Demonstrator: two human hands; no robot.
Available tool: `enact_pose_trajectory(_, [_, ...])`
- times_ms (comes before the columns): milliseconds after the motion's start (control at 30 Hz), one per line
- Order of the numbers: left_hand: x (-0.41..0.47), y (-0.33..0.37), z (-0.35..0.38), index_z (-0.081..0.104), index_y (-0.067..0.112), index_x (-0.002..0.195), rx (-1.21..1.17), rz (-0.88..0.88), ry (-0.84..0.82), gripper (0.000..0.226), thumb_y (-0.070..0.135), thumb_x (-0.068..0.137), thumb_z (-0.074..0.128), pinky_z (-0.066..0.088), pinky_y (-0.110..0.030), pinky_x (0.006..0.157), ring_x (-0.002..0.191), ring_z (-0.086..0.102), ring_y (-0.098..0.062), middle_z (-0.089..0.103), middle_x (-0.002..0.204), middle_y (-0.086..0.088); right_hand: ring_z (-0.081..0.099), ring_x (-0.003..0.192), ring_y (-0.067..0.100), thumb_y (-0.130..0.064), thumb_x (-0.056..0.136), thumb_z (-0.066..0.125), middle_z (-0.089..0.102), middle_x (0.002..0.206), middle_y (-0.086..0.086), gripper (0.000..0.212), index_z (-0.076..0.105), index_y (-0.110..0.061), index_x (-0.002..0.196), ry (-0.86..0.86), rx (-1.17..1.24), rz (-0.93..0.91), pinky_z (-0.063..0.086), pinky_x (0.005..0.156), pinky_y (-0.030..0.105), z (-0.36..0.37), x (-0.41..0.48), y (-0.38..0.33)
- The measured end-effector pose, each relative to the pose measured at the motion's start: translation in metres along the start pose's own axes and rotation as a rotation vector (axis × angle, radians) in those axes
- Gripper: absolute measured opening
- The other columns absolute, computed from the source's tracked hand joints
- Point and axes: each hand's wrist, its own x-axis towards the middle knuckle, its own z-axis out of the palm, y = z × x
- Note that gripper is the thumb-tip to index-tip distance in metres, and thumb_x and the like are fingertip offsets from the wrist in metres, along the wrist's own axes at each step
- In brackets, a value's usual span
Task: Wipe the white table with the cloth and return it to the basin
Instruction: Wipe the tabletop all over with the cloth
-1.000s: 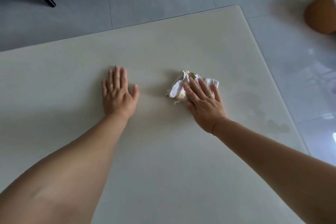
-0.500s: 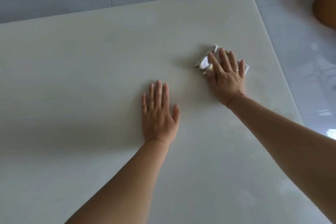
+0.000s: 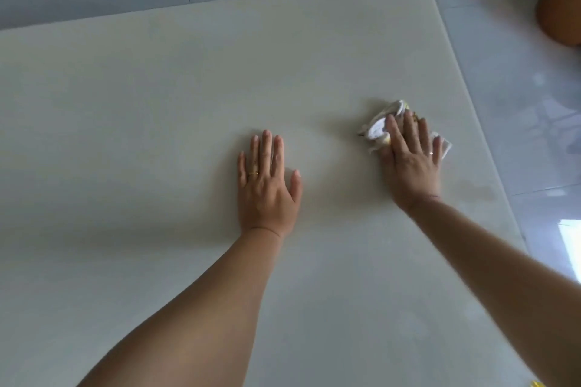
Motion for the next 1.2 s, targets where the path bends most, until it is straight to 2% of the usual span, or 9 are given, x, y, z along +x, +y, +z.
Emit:
enact_pose_trajectory(67, [-0.001,0.0,0.001,0.034,0.011,0.147,0.007,0.003,0.002,0.065,0.04,0.088,0.033,0.014,-0.045,0.117,0.144,0.023,-0.027,0.027,0.155,-0.01,0.007,0.147,0.029,-0.039,0.1,0.035,0.012,0.16,0.005,0.05,0.028,-0.027,0.149,0.033,0.015,0.089,0.003,0.116,0.05,0.016,-0.03,-0.031])
enact_pose_trajectory(267, [-0.001,0.0,0.001,0.029,0.012,0.148,0.029,0.007,-0.005,0.065,0.041,0.089,0.028,0.01,-0.043,0.118,0.145,0.019,-0.026,0.023,0.157,-0.009,0.01,0.147,0.026,-0.041,0.1,0.031,0.016,0.159,0.0,0.051,0.025,-0.028,0.149,-0.127,-0.123,-0.556,0.006,0.118,0.047,0.008,-0.072,-0.003])
enact_pose_trajectory(400, [-0.001,0.0,0.004,0.027,0.012,0.149,0.051,0.005,-0.005,0.063,0.038,0.091,0.035,0.009,-0.044,0.118,0.146,0.017,-0.026,0.021,0.157,-0.009,0.006,0.147,0.027,-0.035,0.101,0.038,0.013,0.16,0.002,0.051,0.024,-0.028,0.149,-0.038,-0.024,-0.129,0.0,0.117,0.045,-0.005,-0.042,0.032])
enact_pose_trajectory(500, [0.0,0.001,0.006,0.019,0.013,0.151,0.084,0.002,-0.05,0.062,0.035,0.096,0.038,0.002,-0.043,0.118,0.147,0.01,-0.026,0.013,0.159,-0.009,0.003,0.147,0.028,-0.039,0.101,0.033,0.008,0.16,0.001,0.051,0.022,-0.029,0.15,0.015,0.023,0.092,-0.003,0.115,0.048,0.013,-0.068,-0.006])
enact_pose_trajectory(700, [-0.032,0.011,-0.007,0.02,0.009,0.15,0.073,-0.031,-0.06,0.063,0.035,0.097,0.042,0.001,-0.044,0.118,0.147,0.009,-0.027,0.012,0.159,-0.009,0.012,0.147,0.027,-0.037,0.099,0.04,0.017,0.158,0.0,0.053,0.025,-0.028,0.149,-0.108,-0.138,-0.528,0.007,0.118,0.047,0.004,-0.107,0.021])
enact_pose_trajectory(800, [-0.092,0.027,-0.006,0.031,0.005,0.146,0.008,0.023,-0.005,0.06,0.034,0.094,0.041,0.012,-0.045,0.116,0.144,0.022,-0.031,0.025,0.155,-0.013,0.005,0.148,0.023,-0.037,0.1,0.037,0.012,0.16,-0.001,0.052,0.021,-0.03,0.149,-0.092,-0.085,-0.256,-0.002,0.118,0.042,-0.01,-0.087,0.052])
enact_pose_trajectory(933, [-0.149,0.046,0.005,0.035,0.004,0.144,0.008,0.102,-0.053,0.06,0.038,0.095,0.031,0.019,-0.046,0.115,0.141,0.028,-0.03,0.031,0.152,-0.014,0.007,0.147,0.028,-0.038,0.1,0.034,0.013,0.16,0.001,0.051,0.025,-0.027,0.149,0.009,0.023,0.072,-0.002,0.116,0.047,0.011,-0.125,0.008])
enact_pose_trajectory(1133, [-0.153,0.05,0.008,0.036,0.004,0.144,0.02,0.073,-0.075,0.061,0.035,0.092,0.034,0.022,-0.047,0.115,0.142,0.027,-0.027,0.032,0.153,-0.012,0.015,0.146,0.027,-0.041,0.099,0.031,0.021,0.157,0.0,0.053,0.026,-0.026,0.149,-0.129,-0.155,-0.57,0.011,0.118,0.047,0.005,-0.172,0.037])
enact_pose_trajectory(1200, [-0.154,0.05,0.006,0.036,0.004,0.144,0.018,0.073,-0.074,0.061,0.035,0.091,0.033,0.023,-0.047,0.115,0.142,0.028,-0.028,0.032,0.152,-0.012,0.015,0.146,0.026,-0.041,0.099,0.031,0.021,0.157,0.0,0.052,0.026,-0.026,0.149,-0.121,-0.169,-0.514,0.008,0.119,0.045,-0.007,-0.149,0.064])
